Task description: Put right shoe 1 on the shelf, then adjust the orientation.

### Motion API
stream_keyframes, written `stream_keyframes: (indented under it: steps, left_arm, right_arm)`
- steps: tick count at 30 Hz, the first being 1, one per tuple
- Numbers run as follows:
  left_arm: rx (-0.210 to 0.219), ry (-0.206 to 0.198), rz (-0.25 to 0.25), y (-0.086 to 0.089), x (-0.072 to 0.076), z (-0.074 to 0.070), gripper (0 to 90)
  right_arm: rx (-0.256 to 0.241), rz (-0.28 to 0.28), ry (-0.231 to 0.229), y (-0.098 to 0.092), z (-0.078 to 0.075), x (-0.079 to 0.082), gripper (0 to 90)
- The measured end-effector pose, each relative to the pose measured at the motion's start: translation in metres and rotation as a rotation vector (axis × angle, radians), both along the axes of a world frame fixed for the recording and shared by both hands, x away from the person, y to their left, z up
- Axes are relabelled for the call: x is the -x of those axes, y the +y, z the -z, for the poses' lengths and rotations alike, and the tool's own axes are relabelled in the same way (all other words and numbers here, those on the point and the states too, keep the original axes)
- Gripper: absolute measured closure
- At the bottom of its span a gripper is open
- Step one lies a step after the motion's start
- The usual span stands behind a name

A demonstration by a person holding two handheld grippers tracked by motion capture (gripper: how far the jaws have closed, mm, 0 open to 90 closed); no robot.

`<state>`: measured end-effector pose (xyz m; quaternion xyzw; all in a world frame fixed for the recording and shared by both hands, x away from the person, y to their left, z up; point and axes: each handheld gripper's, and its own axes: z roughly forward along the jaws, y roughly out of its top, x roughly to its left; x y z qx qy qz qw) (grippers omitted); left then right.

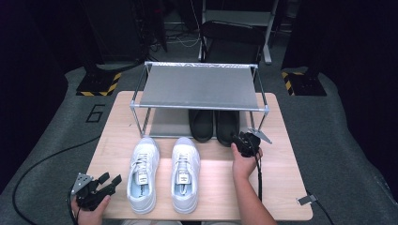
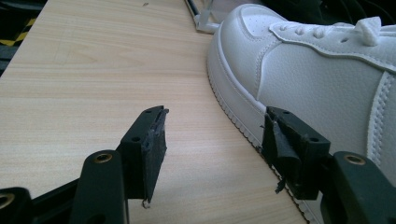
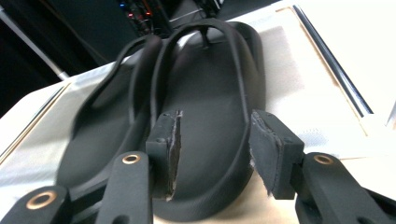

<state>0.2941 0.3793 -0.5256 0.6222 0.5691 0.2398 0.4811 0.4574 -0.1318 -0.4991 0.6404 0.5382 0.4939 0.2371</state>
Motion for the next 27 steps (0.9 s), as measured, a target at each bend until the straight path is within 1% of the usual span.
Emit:
stream_keyframes:
  steps: [1,2,4,6,7,8,11,12,13,15,17,18,19,21,22,24,25,27]
  left_arm:
    - [0.002,-0.001,0.001,0.0,0.0,0.0,39.5]
    - [0.001,0.011,0.014,0.001,0.001,-0.001,39.5]
    - [0.008,0.006,0.01,0.0,0.001,-0.001,39.5]
    - [0.0,0.013,0.009,0.0,0.001,-0.001,40.8]
    - [0.004,0.013,0.014,0.0,0.001,-0.001,40.8]
    - [0.006,0.016,0.014,0.0,0.002,-0.002,40.8]
    - [0.009,0.019,0.019,-0.001,0.002,-0.002,41.5]
    - [0.009,0.016,0.022,-0.001,0.002,-0.002,41.9]
    - [0.009,0.016,0.025,-0.001,0.002,-0.002,42.4]
    - [0.018,0.007,0.027,-0.001,0.002,-0.002,43.2]
    - [0.016,0.013,0.03,-0.001,0.003,-0.003,43.3]
    - [0.019,0.003,0.022,-0.001,0.004,-0.002,43.3]
    - [0.023,0.012,0.032,-0.001,0.004,-0.003,43.3]
    - [0.028,0.021,0.034,-0.001,0.005,-0.003,43.3]
    - [0.032,0.024,0.034,-0.001,0.005,-0.004,43.3]
    - [0.031,0.024,0.036,-0.001,0.005,-0.005,43.3]
    - [0.033,0.028,0.039,-0.002,0.005,-0.005,43.3]
    - [0.032,0.035,0.042,-0.003,0.005,-0.005,43.3]
  right_arm:
    - [0.011,-0.011,0.007,0.0,-0.002,0.004,53.3]
    - [0.014,-0.018,0.015,0.001,-0.003,0.007,53.2]
    - [0.014,-0.051,-0.002,0.001,-0.006,0.017,52.9]
    - [0.016,-0.073,-0.004,0.002,-0.009,0.026,52.4]
    - [0.024,-0.09,-0.005,0.003,-0.01,0.031,51.9]
    - [0.045,-0.104,-0.004,0.004,-0.01,0.036,51.4]
    - [0.122,-0.153,-0.032,0.008,-0.011,0.054,49.9]
    - [0.123,-0.156,-0.03,0.009,-0.011,0.059,49.8]
    - [0.132,-0.166,-0.042,0.009,-0.011,0.064,49.5]
    - [0.136,-0.186,-0.043,0.008,-0.011,0.078,49.5]
    - [0.14,-0.202,-0.037,0.007,-0.01,0.087,49.7]
    - [0.137,-0.222,-0.032,0.007,-0.008,0.092,50.1]
    - [0.151,-0.236,-0.019,0.007,-0.006,0.099,50.1]
    - [0.171,-0.249,-0.014,0.006,-0.002,0.11,50.5]
    - [0.169,-0.256,-0.01,0.005,0.0,0.115,50.7]
    - [0.188,-0.256,-0.01,0.003,0.002,0.122,51.7]
    - [0.179,-0.259,-0.008,0.001,0.004,0.126,52.8]
    - [0.163,-0.273,0.003,-0.001,0.006,0.128,53.0]
